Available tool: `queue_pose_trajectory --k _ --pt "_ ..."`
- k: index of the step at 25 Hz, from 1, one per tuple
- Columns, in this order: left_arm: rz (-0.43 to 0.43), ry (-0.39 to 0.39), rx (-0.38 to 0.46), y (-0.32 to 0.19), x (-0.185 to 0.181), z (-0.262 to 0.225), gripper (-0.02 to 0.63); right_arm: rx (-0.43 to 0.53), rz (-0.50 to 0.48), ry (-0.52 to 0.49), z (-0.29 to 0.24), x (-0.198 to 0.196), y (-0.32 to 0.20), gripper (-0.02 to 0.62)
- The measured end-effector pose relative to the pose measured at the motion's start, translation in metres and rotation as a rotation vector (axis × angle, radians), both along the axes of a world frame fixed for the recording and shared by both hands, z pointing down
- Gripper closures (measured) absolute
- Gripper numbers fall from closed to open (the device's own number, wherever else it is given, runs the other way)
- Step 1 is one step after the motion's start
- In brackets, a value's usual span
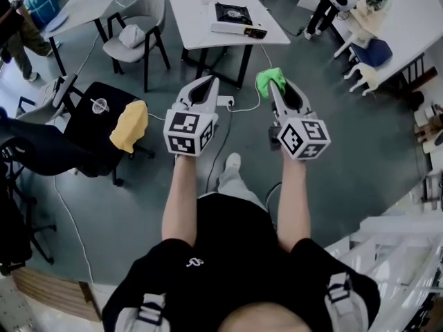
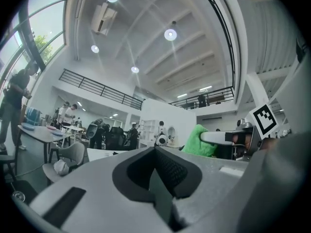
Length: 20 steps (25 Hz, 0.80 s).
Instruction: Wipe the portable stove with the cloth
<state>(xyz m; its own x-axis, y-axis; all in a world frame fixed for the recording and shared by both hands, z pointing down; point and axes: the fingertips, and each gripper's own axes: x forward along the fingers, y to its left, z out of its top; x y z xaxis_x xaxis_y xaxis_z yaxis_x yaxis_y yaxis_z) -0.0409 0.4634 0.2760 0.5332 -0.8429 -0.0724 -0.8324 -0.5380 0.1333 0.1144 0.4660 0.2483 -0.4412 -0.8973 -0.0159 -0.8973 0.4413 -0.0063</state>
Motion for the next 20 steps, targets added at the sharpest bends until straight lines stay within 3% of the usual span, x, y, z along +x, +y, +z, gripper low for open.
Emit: queue_pose_trajectory --k 11,17,20 --pt "0.022 -0.056 -0.092 -0.089 0.061 0.051 0.607 -0.097 0.009 -0.056 0.052 0.047 -0.1 0.499" --pt "-0.058 -0.012 -0.215 -0.159 0.077 0.101 0.607 -0.212 -0.02 -0.054 0.106 0.074 -0.174 0.5" --pt "-0.084 -0.037 -0.277 -0.192 0.093 0.124 0.607 -0.251 -0.023 -0.073 0.123 0.094 -0.208 0.5"
